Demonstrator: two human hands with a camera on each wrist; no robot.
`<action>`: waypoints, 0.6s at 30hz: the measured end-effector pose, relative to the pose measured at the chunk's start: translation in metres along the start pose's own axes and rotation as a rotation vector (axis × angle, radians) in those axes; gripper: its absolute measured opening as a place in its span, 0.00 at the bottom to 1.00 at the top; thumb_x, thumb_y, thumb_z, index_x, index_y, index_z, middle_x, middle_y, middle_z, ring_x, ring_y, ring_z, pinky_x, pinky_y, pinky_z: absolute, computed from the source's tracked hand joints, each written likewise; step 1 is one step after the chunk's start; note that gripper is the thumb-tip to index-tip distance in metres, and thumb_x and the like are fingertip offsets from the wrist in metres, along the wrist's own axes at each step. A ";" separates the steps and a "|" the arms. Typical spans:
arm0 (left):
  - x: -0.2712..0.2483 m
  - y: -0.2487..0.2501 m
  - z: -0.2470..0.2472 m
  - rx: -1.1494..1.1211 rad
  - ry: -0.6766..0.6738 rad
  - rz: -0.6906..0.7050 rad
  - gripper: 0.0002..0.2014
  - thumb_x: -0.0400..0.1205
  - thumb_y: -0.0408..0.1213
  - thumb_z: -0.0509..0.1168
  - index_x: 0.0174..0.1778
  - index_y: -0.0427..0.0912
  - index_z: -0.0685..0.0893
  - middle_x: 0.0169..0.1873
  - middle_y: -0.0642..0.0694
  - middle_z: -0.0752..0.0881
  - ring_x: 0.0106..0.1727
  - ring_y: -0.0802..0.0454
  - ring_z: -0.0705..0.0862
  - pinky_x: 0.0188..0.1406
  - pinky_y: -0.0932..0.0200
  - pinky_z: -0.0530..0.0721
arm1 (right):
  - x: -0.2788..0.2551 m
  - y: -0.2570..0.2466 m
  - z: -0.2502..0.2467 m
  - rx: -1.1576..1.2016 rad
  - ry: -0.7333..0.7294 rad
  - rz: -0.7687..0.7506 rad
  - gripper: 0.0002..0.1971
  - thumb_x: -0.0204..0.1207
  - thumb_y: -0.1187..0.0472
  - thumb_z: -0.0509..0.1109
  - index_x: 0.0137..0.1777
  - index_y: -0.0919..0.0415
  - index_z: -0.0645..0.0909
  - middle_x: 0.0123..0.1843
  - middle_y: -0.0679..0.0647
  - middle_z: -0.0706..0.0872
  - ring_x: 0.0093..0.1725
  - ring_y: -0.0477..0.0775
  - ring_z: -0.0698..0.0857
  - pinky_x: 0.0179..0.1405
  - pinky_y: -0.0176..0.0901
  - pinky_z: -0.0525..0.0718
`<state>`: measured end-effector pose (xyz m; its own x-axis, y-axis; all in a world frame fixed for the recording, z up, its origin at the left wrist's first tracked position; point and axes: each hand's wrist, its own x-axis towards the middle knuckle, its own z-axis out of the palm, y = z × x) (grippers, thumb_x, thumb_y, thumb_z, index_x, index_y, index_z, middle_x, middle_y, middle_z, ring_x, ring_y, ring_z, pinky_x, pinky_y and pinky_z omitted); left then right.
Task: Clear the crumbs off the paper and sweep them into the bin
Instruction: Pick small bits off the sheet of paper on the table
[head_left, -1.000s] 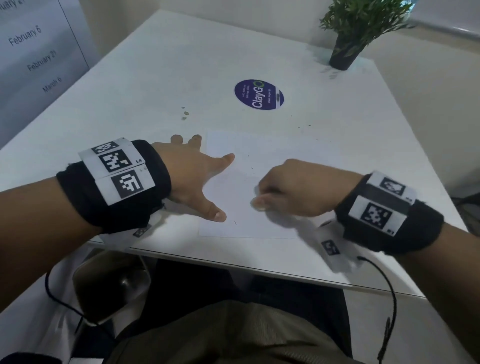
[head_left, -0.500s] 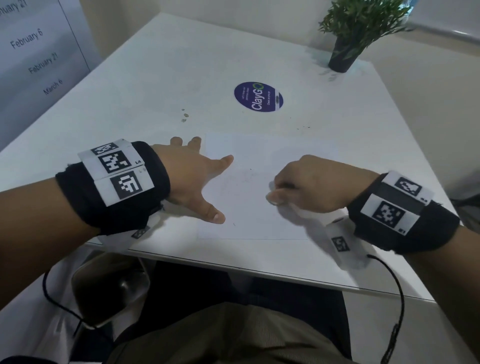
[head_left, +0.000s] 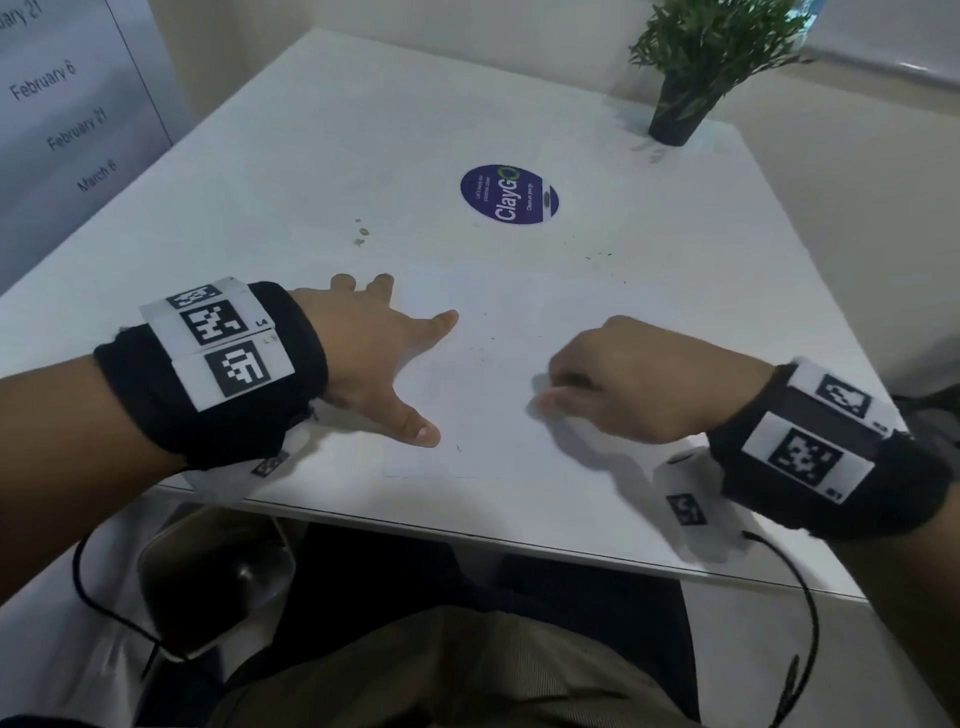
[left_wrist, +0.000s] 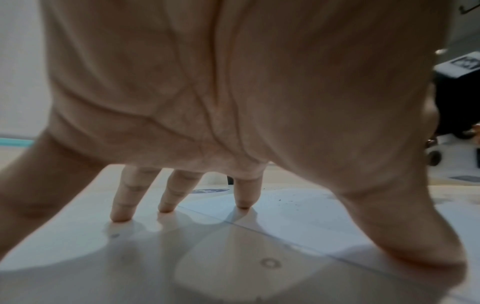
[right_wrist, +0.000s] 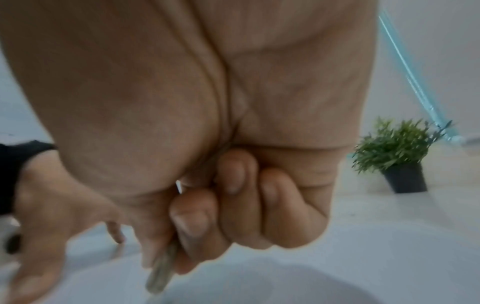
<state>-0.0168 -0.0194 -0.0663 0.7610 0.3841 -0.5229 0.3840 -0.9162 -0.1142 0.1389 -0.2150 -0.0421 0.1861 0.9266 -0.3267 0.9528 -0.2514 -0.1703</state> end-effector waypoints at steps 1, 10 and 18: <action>-0.001 0.000 0.000 -0.005 -0.004 0.000 0.63 0.54 0.89 0.56 0.80 0.74 0.30 0.85 0.34 0.47 0.81 0.27 0.58 0.69 0.31 0.77 | 0.003 -0.011 0.003 0.014 0.005 -0.039 0.23 0.85 0.42 0.65 0.29 0.52 0.73 0.27 0.46 0.78 0.30 0.42 0.76 0.31 0.36 0.69; -0.001 0.003 -0.001 0.002 -0.031 0.006 0.66 0.51 0.89 0.56 0.80 0.74 0.28 0.87 0.34 0.41 0.84 0.26 0.51 0.72 0.29 0.74 | -0.015 0.019 -0.002 0.014 -0.120 0.088 0.23 0.85 0.43 0.65 0.32 0.56 0.77 0.26 0.49 0.79 0.29 0.44 0.75 0.34 0.44 0.73; -0.002 0.001 0.000 0.004 -0.028 0.010 0.65 0.52 0.89 0.57 0.79 0.75 0.28 0.86 0.35 0.43 0.83 0.27 0.54 0.71 0.29 0.75 | -0.002 0.000 0.006 0.089 -0.126 0.015 0.24 0.85 0.40 0.64 0.31 0.53 0.76 0.26 0.43 0.79 0.28 0.42 0.76 0.32 0.36 0.71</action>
<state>-0.0177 -0.0210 -0.0657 0.7500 0.3717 -0.5472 0.3744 -0.9205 -0.1120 0.1366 -0.2186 -0.0473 0.1631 0.8814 -0.4433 0.9241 -0.2939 -0.2443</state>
